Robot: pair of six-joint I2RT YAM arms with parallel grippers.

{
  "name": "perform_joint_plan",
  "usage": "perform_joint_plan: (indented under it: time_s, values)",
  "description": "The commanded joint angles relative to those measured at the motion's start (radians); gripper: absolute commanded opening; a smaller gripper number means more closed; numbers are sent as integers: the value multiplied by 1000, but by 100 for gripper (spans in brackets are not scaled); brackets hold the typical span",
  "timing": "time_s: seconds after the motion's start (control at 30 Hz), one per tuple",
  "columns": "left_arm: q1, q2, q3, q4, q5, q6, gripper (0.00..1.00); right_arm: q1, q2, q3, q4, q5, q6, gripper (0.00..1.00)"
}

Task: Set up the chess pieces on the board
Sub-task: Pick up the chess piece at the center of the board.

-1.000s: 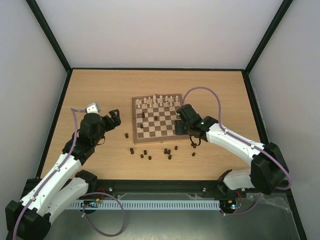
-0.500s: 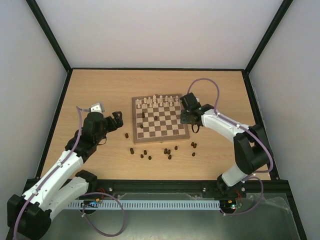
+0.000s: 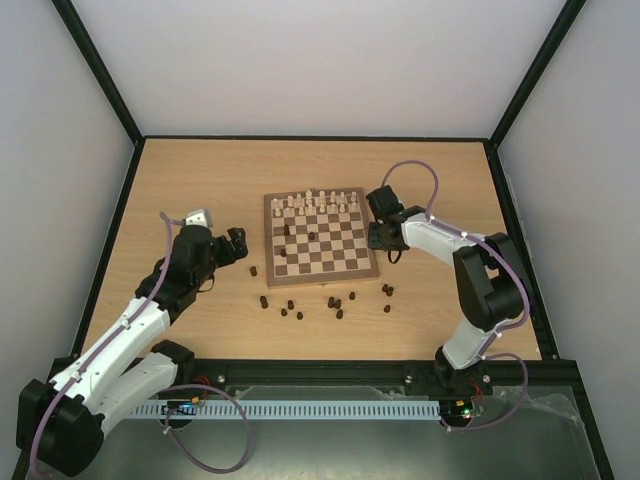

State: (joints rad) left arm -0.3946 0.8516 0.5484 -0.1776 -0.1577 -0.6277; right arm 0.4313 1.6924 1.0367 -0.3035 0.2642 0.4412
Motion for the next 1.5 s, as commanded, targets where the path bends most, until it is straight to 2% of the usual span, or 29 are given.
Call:
perform_joint_plan:
  time_s: [0.0,0.4,0.67,0.9,1.23,1.47]
  values:
    - [-3,-4,-7,10,-13,24,100,-13,25,6,-6,-5,-6,37]
    - [-3,10,-34,48,2,18,100,-27,46,-12,3,4,-1,23]
    - [-3,1,-41,38,-4,24,100,-34,63,-30,12,4,4,21]
    - [-3,1,-48,48,-1,25,99,-34,37,-34,9,12,4,7]
    - [-3,10,-49,55,-5,25,99,3,-122,-41,-49,-40,-18,4]
    - [-3,17,-46,54,-11,23,99,78,-104,-55,-63,-84,-38,4]
